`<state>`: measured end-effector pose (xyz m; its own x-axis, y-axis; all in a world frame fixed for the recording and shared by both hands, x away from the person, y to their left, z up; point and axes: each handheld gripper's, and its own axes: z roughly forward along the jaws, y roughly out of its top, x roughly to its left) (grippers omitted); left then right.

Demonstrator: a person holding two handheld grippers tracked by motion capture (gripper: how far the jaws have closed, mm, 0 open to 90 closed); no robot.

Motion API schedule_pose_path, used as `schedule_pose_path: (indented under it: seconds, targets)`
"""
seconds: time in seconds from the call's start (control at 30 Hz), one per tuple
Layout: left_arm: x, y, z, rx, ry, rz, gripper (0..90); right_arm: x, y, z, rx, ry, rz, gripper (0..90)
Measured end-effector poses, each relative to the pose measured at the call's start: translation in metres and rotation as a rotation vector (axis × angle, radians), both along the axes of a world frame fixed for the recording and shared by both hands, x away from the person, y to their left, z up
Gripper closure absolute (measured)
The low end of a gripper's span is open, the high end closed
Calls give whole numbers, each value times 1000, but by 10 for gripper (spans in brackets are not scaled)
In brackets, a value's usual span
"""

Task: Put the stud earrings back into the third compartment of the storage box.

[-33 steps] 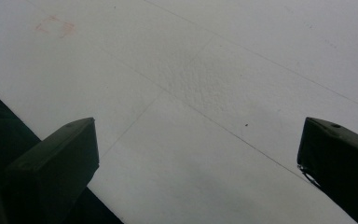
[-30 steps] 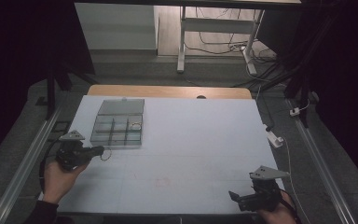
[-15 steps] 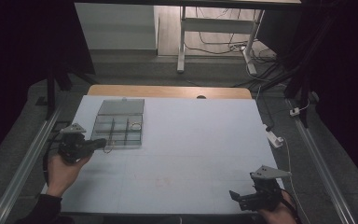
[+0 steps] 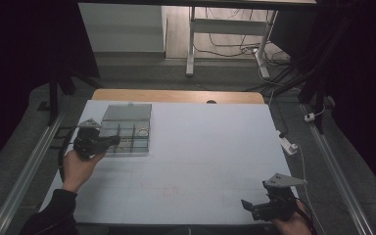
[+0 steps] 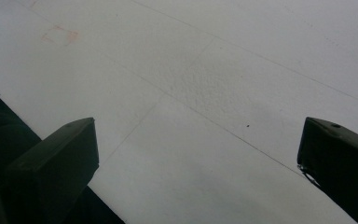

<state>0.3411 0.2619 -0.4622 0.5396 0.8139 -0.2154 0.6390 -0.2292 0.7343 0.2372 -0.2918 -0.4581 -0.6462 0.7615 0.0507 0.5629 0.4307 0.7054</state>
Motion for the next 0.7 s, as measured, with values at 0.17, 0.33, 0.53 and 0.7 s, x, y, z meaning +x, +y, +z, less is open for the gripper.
schedule_pose_path:
  seconds: [0.17,0.33,0.53,0.7]
  targets:
    - [11,-6,0,16,1,-6,865,0,0,0,-1,0,3,0]
    - [23,-10,2,8,-4,-1,865,0,0,0,-4,4,3,0]
    - [41,-18,2,15,-2,3,865,0,0,0,-3,5,4,0]
    - [55,-23,0,44,10,6,865,0,0,0,-4,6,6,0]
